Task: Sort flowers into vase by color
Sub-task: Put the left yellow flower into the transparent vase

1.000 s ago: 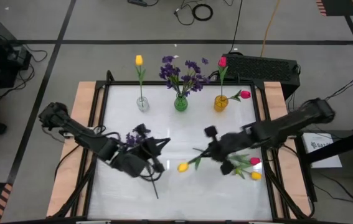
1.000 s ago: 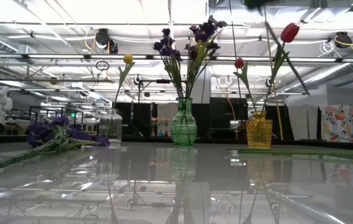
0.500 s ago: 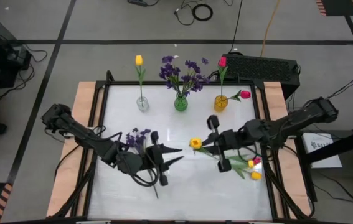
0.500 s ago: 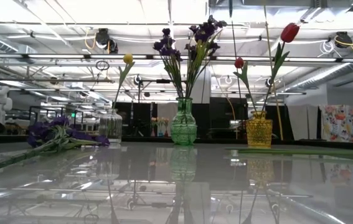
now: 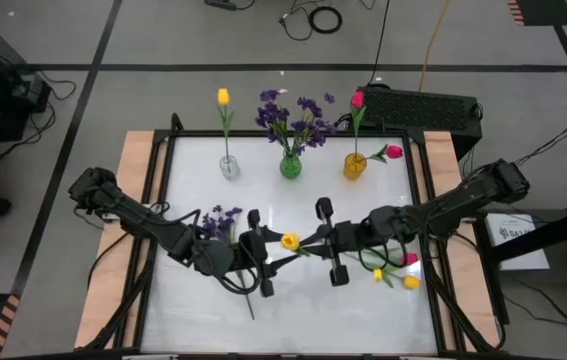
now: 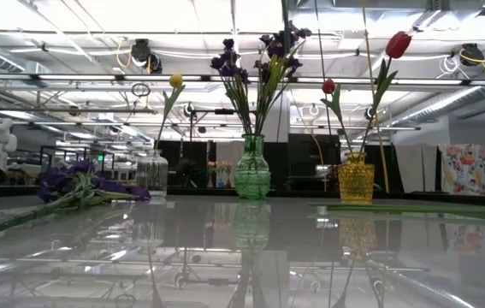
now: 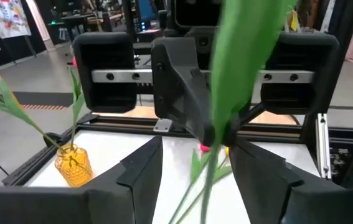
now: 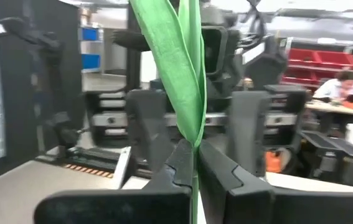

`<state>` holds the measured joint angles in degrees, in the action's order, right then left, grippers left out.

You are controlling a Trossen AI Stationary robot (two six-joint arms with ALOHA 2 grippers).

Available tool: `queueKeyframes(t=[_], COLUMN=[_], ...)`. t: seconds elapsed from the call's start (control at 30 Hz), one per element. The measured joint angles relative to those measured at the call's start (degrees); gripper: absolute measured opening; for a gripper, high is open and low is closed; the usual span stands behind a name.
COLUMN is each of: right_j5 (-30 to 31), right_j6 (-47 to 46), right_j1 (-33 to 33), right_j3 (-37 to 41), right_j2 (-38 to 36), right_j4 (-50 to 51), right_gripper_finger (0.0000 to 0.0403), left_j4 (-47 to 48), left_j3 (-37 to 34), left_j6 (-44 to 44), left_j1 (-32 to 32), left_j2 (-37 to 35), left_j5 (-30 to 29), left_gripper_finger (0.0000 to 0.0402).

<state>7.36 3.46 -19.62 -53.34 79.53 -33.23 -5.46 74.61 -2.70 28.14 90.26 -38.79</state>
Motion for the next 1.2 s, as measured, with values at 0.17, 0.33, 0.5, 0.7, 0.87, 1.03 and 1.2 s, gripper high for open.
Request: queueKeyframes(t=[0.17,0.33,0.5,0.7,0.87,1.03,1.2], right_j5=[2.09,2.09,2.09,3.8,4.67,4.65,4.52], right_j6=[0.25,0.46,0.64,1.98,2.16,2.17,2.17], right_j1=[0.02,0.02,0.01,0.0,0.02,0.0,0.0], right_j3=[0.0,0.0,0.0,0.0,0.0,0.0,0.0], right_j2=[-0.04,-0.11,-0.11,-0.11,-0.11,-0.11,-0.11], right_j4=[-0.21,-0.95,-0.75,-0.43,-0.03,0.26,0.41], right_gripper_finger=[0.0,0.0,0.0,0.0,0.0,0.0,0.0], left_j4=[-0.03,-0.05,0.53,0.46,0.42,0.11,0.4], left_j3=[0.0,0.0,0.0,0.0,0.0,0.0,0.0], left_j6=[-0.02,0.0,0.02,0.25,0.55,2.01,2.03], left_j1=[-0.01,-0.7,-1.34,-1.86,-1.75,-1.81,-1.77], left_j2=[0.0,0.01,0.63,1.03,1.01,1.01,0.9], left_j5=[0.46,0.49,0.63,0.67,0.88,0.86,0.86], left_gripper_finger=[0.0191,0.0191,0.0191,0.0152,0.0098,0.0049,0.0009])
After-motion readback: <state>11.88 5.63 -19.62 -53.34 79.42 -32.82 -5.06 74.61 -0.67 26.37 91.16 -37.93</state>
